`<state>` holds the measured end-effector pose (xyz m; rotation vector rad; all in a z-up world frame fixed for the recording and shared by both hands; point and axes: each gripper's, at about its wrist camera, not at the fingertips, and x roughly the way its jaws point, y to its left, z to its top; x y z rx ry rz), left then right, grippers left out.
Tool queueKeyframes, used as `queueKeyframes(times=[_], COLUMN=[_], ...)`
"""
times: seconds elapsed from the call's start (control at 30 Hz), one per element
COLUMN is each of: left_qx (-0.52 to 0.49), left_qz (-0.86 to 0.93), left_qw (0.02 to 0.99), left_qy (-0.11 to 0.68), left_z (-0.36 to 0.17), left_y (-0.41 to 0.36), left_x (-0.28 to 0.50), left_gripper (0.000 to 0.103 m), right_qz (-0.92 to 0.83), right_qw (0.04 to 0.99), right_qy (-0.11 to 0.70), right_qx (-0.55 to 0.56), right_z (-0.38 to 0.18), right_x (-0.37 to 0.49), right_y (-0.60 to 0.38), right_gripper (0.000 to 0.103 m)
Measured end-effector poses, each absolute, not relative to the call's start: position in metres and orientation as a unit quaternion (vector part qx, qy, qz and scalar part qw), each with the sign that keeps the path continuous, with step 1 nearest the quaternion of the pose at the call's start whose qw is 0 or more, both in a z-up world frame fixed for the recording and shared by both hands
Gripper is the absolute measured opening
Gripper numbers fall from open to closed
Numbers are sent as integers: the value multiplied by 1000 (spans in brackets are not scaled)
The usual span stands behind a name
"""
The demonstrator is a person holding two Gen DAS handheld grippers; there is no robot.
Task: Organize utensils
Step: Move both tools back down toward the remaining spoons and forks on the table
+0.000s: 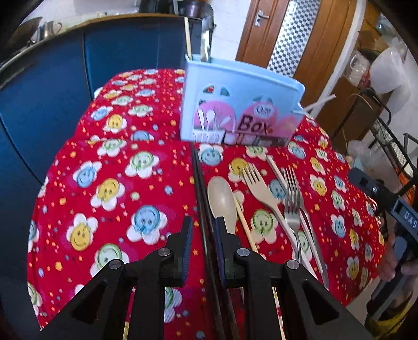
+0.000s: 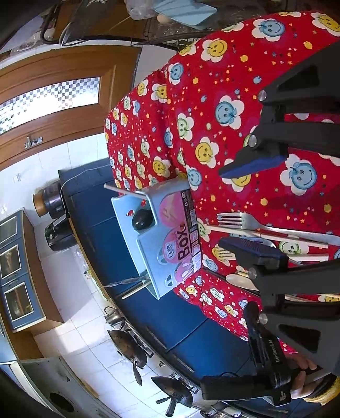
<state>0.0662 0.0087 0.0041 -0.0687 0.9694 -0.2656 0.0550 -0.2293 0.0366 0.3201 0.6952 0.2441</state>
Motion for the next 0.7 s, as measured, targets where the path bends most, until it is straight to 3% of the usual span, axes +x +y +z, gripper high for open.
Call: queueKeyframes(times=[0.7], left_qx=[-28], left_qz=[-108], left_qw=[852], left_qy=[512], left_z=[-15], left_y=[10], left_x=[96], left_gripper=[23], right_qz=[121], right_qw=[913], right_qy=[350], right_qx=[173], right_z=[26], right_x=[57], right_y=[-238], right_gripper=[50])
